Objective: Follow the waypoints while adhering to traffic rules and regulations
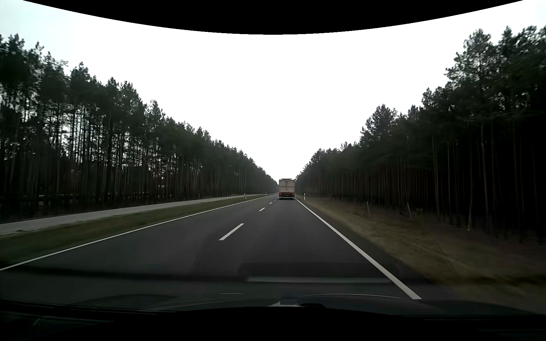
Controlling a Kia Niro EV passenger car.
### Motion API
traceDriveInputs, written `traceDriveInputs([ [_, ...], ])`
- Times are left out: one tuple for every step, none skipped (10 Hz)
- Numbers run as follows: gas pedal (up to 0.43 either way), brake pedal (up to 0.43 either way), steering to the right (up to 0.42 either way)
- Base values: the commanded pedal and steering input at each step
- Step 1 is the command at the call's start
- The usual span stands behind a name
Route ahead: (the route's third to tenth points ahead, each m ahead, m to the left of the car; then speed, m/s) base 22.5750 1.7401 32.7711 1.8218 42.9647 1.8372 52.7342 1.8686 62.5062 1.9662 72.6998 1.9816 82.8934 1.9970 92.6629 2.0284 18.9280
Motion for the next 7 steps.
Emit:
traceDriveInputs([
  [0.169, 0.0, 0.003],
  [0.169, 0.0, 0.003],
  [0.169, 0.0, 0.003],
  [0.169, 0.0, 0.003],
  [0.169, 0.0, 0.003],
  [0.169, 0.0, 0.002],
  [0.169, 0.0, 0.002],
])
